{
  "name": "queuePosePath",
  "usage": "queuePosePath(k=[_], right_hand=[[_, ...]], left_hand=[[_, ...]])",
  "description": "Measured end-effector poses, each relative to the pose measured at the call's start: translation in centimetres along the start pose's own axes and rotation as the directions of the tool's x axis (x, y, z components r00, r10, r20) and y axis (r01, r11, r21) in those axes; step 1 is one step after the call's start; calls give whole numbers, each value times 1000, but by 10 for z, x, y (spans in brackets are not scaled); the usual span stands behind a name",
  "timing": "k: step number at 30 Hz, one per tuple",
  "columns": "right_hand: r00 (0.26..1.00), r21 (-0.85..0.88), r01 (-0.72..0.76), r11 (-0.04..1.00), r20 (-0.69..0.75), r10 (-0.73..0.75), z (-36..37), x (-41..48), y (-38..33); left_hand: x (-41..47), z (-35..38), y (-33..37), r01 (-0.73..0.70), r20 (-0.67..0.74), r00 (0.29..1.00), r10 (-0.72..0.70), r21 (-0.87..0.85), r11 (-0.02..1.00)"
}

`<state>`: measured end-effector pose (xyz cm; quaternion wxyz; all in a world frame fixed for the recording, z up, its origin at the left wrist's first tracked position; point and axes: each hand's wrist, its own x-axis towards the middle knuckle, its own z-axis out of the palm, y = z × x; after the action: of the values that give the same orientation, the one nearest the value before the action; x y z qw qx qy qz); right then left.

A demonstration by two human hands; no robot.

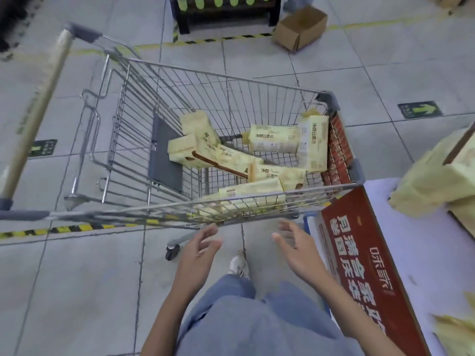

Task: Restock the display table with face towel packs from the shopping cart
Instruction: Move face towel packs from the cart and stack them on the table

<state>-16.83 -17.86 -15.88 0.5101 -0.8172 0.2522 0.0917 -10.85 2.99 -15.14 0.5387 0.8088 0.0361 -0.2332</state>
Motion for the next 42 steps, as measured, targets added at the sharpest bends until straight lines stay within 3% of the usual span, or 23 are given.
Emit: queuePosePath(k=[6, 12, 17, 20, 25, 28, 33, 37, 42], right_hand=[[997, 83, -7, 997, -71, 13, -5, 48, -29], [998, 43, 25, 999, -51, -23, -26, 130, -62], [998, -28, -16, 999, 58, 18, -43, 229, -74], [982, -104, -74, 992, 165, 91, -43, 290, -64], [869, -307, -155, 939, 409, 278, -28, 365, -23], [778, -401, -104, 910, 537, 325, -15, 389, 2], [669, -580, -17, 815, 599, 440, 6, 409, 35], [657, -627, 39, 778, 603, 453, 17, 416, 50], [657, -658, 63, 750, 593, 466, 21, 424, 54]], left_hand=[[65, -17, 49, -96, 54, 994, 99, -54, 994], [149, -30, 79, -122, -10, 992, 122, 52, 991], [238, -46, 93, -58, -61, 995, 76, 254, 966], [285, -52, 87, 2, -103, 993, 53, 476, 880], [335, -56, 64, -17, 64, 997, -34, 659, 752], [354, -58, 43, -64, 147, 986, -73, 754, 654], [377, -67, 6, -162, 214, 976, -42, 841, 516], [386, -73, -8, -192, 202, 979, 37, 842, 504], [385, -66, -4, -103, 99, 994, 42, 765, 636]])
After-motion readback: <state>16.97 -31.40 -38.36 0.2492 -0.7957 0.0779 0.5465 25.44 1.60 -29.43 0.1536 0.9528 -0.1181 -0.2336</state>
